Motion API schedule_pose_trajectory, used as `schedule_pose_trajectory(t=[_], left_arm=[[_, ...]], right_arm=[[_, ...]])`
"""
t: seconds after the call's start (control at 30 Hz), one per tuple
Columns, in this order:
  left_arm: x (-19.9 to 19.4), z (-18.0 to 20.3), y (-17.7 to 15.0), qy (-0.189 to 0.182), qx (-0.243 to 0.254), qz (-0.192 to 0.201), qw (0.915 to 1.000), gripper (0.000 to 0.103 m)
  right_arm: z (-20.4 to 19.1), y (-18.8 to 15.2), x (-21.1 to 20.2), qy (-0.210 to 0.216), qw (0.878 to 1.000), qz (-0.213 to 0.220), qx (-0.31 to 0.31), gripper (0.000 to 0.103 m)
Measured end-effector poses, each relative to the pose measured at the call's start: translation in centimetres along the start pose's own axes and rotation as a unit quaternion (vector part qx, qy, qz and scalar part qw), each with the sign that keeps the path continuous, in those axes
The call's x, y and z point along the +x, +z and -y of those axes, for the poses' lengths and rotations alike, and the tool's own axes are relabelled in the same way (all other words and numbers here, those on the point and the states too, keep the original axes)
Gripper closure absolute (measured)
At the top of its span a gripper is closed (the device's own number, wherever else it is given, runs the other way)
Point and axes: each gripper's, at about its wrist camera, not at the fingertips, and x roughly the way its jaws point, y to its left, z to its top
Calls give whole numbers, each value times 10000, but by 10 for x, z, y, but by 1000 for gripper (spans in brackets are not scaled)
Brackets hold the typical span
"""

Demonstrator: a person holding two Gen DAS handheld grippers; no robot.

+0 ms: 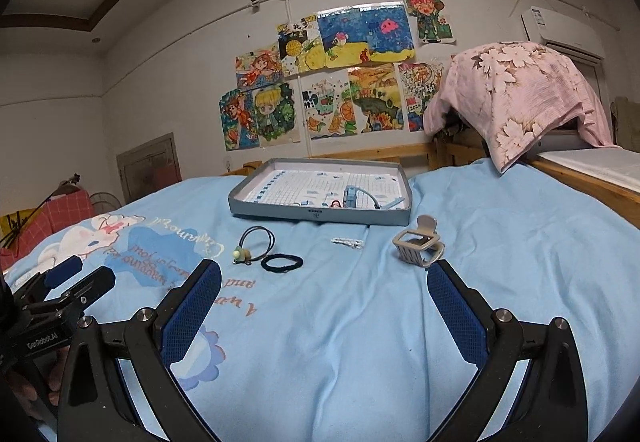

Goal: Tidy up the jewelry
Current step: 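Move both tools back toward the remaining hair accessories, then grasp the green flower hair tie with the left tool while the right tool grasps the beige claw clip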

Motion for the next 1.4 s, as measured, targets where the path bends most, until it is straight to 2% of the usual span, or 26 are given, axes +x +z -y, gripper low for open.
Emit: schedule_pose_trajectory(t=[0.17, 0.27, 0.43, 0.6, 0.73, 0.87, 0.93, 1.13, 1.3, 1.4], left_arm=[[9, -2, 2, -1, -80, -195, 9998, 0], [24, -4, 6, -19, -135, -440, 9989, 0], [56, -16, 8, -134, -502, -883, 9947, 0], [84, -19, 10, -152, -540, -1086, 9925, 0], [115, -17, 14, -154, -441, -1316, 9902, 0], [144, -16, 19, -197, -453, -1524, 9871, 0], [158, -18, 21, -247, -507, -1569, 9860, 0], [196, -17, 24, -376, -681, -1651, 9832, 0], [227, -10, 30, -557, -612, -1633, 9831, 0], [242, -8, 28, -763, -614, -1724, 9801, 8]], right_arm=[[1, -5, 7, -66, 9999, -148, 52, 2], [3, -5, 11, -89, 9998, -174, 94, 2], [10, -5, 24, -35, 9991, -373, 188, 2], [17, 2, 40, -202, 9987, -446, -113, 2], [35, 8, 62, -152, 9975, -628, 282, 2], [51, 6, 97, -10, 9928, -1041, 595, 2], [57, 6, 114, -68, 9909, -1159, 677, 2], [67, 13, 149, -247, 9913, -1129, 626, 2], [80, 14, 174, -239, 9898, -1190, 746, 2], [84, 14, 186, -101, 9890, -1243, 799, 2]])
